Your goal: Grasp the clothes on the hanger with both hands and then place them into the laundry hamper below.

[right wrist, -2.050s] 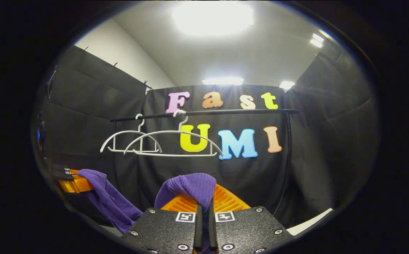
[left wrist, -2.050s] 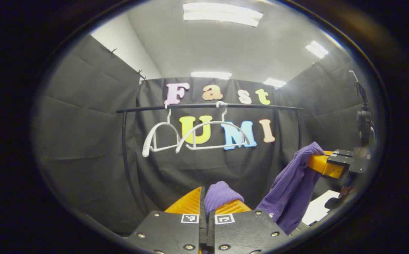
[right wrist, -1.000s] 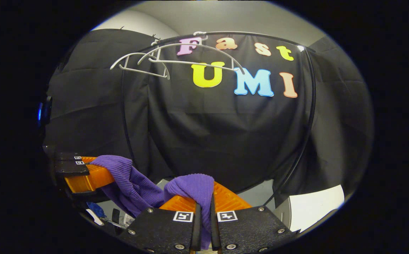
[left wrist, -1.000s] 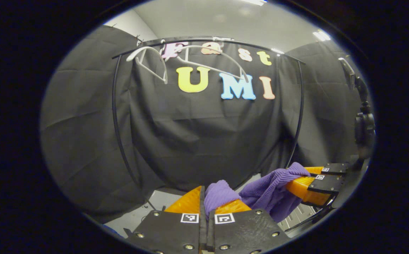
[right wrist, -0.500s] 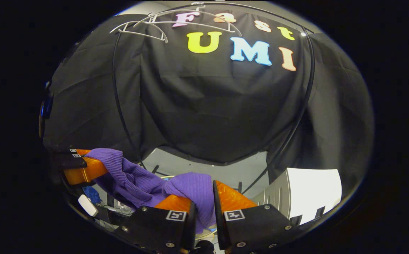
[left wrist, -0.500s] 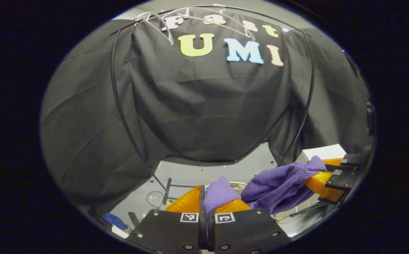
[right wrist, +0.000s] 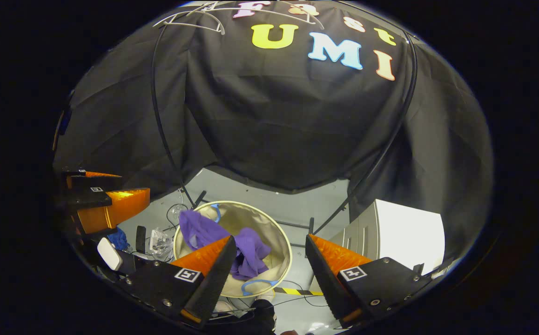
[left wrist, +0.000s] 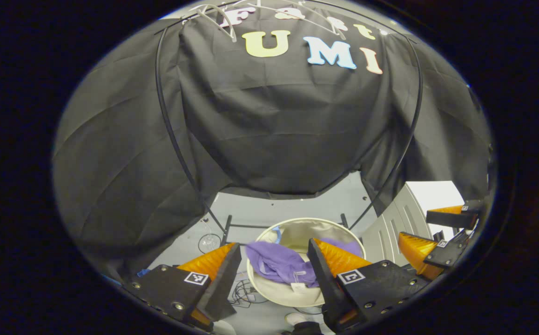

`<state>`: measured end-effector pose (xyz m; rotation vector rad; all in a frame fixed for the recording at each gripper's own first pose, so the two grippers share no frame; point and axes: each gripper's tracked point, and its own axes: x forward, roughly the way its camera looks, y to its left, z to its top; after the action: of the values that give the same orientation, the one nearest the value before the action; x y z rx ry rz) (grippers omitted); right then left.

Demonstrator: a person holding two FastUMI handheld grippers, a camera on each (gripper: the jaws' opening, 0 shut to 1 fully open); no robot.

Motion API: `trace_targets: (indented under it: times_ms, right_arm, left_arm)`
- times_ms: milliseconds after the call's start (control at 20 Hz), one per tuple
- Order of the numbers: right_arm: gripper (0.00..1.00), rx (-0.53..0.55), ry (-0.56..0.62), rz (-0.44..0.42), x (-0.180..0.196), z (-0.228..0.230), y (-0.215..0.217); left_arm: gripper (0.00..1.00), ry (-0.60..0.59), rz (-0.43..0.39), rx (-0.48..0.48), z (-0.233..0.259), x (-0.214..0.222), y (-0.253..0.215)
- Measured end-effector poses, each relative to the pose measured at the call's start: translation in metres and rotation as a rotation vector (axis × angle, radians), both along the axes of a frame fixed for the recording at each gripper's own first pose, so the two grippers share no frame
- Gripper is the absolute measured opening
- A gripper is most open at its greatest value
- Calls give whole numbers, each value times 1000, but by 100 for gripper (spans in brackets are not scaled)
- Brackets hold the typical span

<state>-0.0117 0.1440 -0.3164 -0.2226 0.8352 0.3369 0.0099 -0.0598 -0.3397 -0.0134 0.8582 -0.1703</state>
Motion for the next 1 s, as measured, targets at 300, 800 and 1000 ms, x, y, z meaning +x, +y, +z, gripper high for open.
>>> trace_targets:
  times_ms: [300, 800, 1000]
  right_arm:
    - [96, 121, -149, -24, 23, 76, 8]
    - [96, 217, -588, -70, 54, 267, -19]
    - [96, 264, -677, -81, 39, 320, -29]
  left_arm:
    - [84, -197, -10, -9, 85, 20, 22]
    - [90, -588, 88, -36, 275, 28, 84]
    - [89, -708, 115, -61, 329, 2, 96]
